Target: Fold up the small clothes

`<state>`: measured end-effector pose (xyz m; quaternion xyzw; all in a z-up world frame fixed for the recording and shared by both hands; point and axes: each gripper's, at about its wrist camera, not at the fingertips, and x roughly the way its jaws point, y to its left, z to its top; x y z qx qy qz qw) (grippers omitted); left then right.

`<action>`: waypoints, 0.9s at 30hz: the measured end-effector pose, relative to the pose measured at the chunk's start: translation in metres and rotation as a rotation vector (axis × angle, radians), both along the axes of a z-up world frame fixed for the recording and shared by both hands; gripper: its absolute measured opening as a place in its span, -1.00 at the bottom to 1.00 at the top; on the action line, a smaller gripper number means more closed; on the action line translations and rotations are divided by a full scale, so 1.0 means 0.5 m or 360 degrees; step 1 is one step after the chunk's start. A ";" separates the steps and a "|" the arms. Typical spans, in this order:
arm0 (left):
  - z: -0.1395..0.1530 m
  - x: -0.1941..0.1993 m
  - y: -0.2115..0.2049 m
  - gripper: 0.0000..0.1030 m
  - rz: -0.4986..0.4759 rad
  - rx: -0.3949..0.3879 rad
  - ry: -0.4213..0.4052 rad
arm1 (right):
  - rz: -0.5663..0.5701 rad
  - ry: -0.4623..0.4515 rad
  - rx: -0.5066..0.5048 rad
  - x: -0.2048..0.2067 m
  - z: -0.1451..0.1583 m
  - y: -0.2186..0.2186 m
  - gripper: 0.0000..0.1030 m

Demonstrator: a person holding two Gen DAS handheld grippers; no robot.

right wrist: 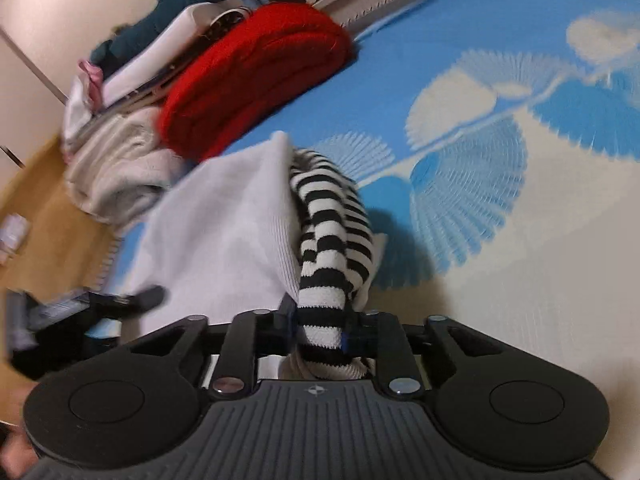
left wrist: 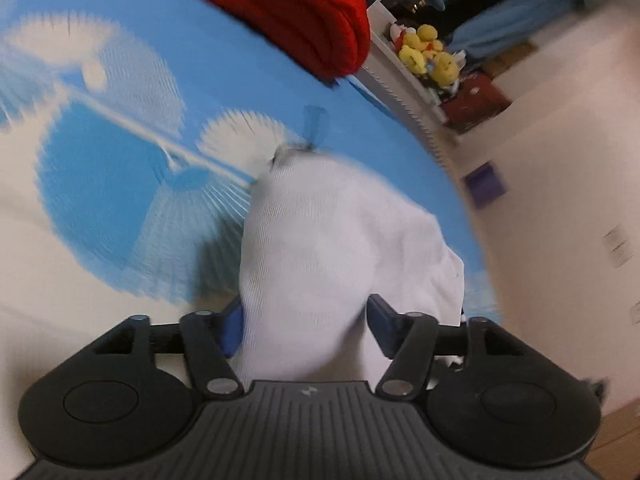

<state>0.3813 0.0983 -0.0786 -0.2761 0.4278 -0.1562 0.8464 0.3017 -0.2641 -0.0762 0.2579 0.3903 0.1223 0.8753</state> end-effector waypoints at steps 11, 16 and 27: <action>-0.036 -0.116 -0.078 0.37 -0.0472 0.0713 0.0065 | 0.0395 0.0209 -0.0277 -0.026 -0.023 0.043 -0.46; 0.009 -0.159 -0.081 0.19 -0.0424 0.0704 0.0045 | 0.0354 0.0365 -0.0320 -0.041 -0.053 0.026 -0.56; 0.043 -0.261 -0.116 0.38 -0.0321 0.1015 0.0037 | 0.0277 0.0241 -0.0394 -0.130 0.039 0.001 -0.93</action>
